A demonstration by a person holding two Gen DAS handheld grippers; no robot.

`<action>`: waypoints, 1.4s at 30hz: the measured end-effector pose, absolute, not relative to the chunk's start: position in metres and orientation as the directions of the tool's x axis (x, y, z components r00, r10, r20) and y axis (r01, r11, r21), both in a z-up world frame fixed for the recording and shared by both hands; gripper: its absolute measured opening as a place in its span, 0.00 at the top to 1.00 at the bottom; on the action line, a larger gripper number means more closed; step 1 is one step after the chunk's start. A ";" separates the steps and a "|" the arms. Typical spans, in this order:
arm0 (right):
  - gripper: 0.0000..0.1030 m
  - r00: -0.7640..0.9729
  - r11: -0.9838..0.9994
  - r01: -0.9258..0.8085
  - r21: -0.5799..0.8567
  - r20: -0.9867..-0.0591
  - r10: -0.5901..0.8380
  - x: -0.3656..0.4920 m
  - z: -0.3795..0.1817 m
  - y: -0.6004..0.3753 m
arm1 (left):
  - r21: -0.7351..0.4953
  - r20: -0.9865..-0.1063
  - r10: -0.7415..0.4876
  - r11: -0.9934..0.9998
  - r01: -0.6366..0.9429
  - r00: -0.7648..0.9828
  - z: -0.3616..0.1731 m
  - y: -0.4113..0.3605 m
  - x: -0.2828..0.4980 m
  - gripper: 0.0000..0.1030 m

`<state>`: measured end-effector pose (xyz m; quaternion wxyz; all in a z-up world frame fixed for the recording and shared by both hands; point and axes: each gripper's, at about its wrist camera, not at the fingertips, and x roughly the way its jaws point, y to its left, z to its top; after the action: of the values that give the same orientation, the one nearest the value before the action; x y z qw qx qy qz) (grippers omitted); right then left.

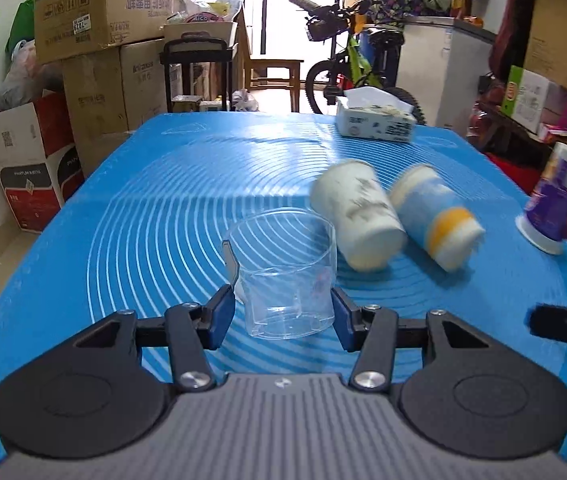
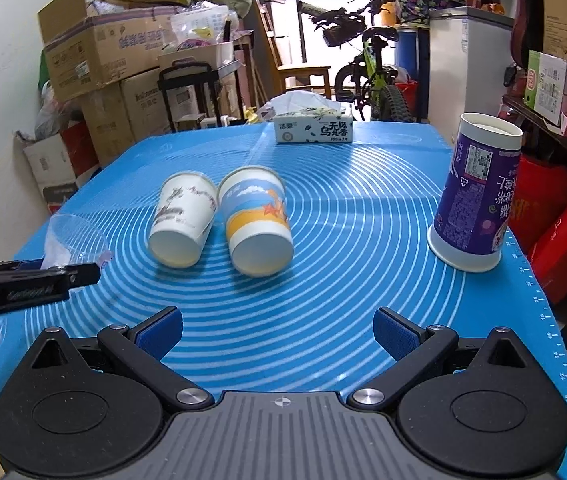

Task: Flip cup upside down
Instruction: 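Hold the clear cup in the left tool while the right tool approaches it, then grasp the clear cup with the right tool while the left tool releases it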

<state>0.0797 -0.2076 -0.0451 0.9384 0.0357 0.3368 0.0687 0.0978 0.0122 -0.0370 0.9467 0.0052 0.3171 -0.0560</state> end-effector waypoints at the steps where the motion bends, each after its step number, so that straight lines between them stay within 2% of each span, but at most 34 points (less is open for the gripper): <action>1: 0.00 0.762 0.988 -0.113 0.102 -0.630 0.152 0.076 -0.044 -0.207 | -0.027 -0.604 -0.109 0.993 0.116 0.789 -0.037 0.009 0.091 0.49; 11: 0.00 0.744 0.988 -0.136 0.073 -0.651 0.150 0.055 -0.041 -0.216 | -0.025 -0.631 -0.127 0.989 0.143 0.765 -0.058 -0.011 0.079 0.48; 16: 0.00 0.733 0.983 -0.184 0.000 -0.666 0.138 0.056 -0.039 -0.211 | -0.025 -0.638 -0.134 0.988 0.154 0.758 -0.061 -0.013 0.077 0.48; 18: 0.00 0.732 0.977 -0.209 -0.040 -0.669 0.130 0.057 -0.038 -0.208 | -0.022 -0.645 -0.130 0.988 0.151 0.753 -0.062 -0.014 0.076 0.39; 19: 0.00 0.732 0.974 -0.219 -0.054 -0.669 0.128 0.058 -0.037 -0.206 | -0.022 -0.647 -0.123 0.989 0.143 0.753 -0.062 -0.014 0.076 0.25; 20: 0.00 0.732 0.971 -0.229 -0.064 -0.669 0.128 0.058 -0.036 -0.204 | -0.024 -0.642 -0.121 0.990 0.137 0.757 -0.062 -0.013 0.074 0.18; 27: 0.00 0.728 0.955 -0.282 -0.092 -0.669 0.150 0.058 -0.031 -0.190 | -0.035 -0.647 -0.130 0.989 0.141 0.752 -0.058 -0.009 0.067 0.12; 31: 0.00 0.737 0.905 -0.365 -0.220 -0.662 0.137 0.057 -0.023 -0.170 | -0.056 -0.653 -0.151 0.987 0.151 0.742 -0.058 -0.003 0.057 0.12; 34: 0.01 0.740 0.796 -0.483 -0.366 -0.656 0.148 0.053 -0.012 -0.151 | -0.056 -0.647 -0.150 0.987 0.150 0.748 -0.057 0.005 0.046 0.12; 37: 0.02 0.771 0.584 -0.576 -0.572 -0.617 0.156 0.046 -0.005 -0.125 | -0.049 -0.621 -0.113 0.993 0.106 0.775 -0.057 0.013 0.031 0.11; 39: 0.02 0.806 0.392 -0.581 -0.714 -0.573 0.150 0.038 -0.007 -0.109 | -0.054 -0.611 -0.097 0.995 0.080 0.785 -0.057 0.018 0.023 0.11; 42: 0.02 0.838 0.105 -0.541 -0.835 -0.525 0.149 0.028 -0.019 -0.084 | -0.045 -0.604 -0.072 0.997 0.057 0.793 -0.057 0.023 0.019 0.11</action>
<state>0.0280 -0.0842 -0.0188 0.7265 -0.6256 0.1566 0.2374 0.0190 0.0232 -0.0568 0.9469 -0.0122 0.3196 -0.0340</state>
